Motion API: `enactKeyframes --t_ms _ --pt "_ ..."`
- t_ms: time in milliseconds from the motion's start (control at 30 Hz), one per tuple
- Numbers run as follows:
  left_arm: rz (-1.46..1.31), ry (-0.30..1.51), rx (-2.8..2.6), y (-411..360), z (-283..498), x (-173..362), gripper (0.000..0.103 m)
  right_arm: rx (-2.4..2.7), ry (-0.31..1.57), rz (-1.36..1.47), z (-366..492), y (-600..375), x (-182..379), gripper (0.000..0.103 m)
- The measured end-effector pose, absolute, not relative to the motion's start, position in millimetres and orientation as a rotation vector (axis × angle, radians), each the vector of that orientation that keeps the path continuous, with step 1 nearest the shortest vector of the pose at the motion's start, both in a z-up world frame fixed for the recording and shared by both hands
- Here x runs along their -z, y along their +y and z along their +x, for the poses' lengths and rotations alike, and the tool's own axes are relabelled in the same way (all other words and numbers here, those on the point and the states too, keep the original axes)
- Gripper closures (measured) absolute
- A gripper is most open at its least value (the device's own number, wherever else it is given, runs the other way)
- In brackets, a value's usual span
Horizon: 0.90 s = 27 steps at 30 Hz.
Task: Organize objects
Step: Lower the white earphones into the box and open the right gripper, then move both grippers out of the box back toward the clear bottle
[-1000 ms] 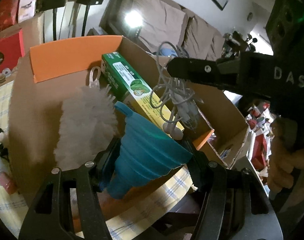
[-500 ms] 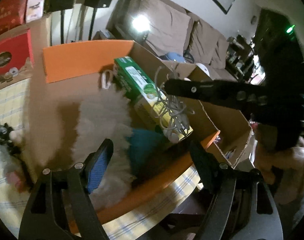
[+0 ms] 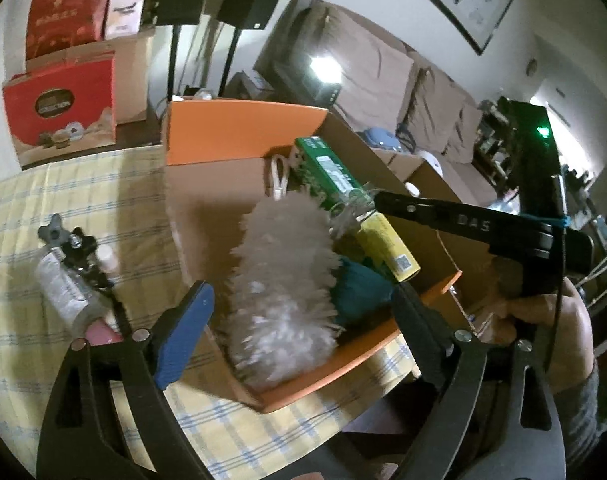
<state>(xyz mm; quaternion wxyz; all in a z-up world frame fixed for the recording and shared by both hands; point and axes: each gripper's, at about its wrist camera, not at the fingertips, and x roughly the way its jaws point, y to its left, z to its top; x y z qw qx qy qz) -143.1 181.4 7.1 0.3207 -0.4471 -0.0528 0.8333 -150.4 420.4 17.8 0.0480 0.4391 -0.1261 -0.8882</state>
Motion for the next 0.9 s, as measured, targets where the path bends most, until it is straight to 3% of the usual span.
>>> enactKeyframes --t_ms 33,67,100,133,367,467,667,900 --pt "-1.177 -0.142 -2.192 179 -144 -7 0.014 2.708 -0.377 1.336 -150 420 -20 0.072" --pt "-1.179 -0.145 -2.196 176 -144 -7 0.014 2.71 -0.369 1.338 -149 419 -21 0.065" --pt "-1.182 -0.149 -2.201 174 -145 -7 0.014 2.715 -0.355 1.346 -149 418 -22 0.052" --pt "-1.182 -0.151 -2.205 171 -144 -8 0.014 2.724 -0.35 1.349 -149 418 -24 0.047" --pt "-1.157 -0.114 -2.265 154 -140 -16 0.014 2.736 -0.338 1.3 -143 409 -37 0.045" --pt "-1.145 -0.114 -2.286 145 -137 -21 0.013 2.73 -0.332 1.268 -139 401 -45 0.039" --pt "-1.14 -0.171 -2.332 115 -136 -27 0.0 2.707 -0.284 1.208 -132 375 -60 0.03" --pt "-1.142 -0.156 -2.43 85 -136 -35 0.0 2.711 -0.171 1.171 -131 339 -68 0.016"
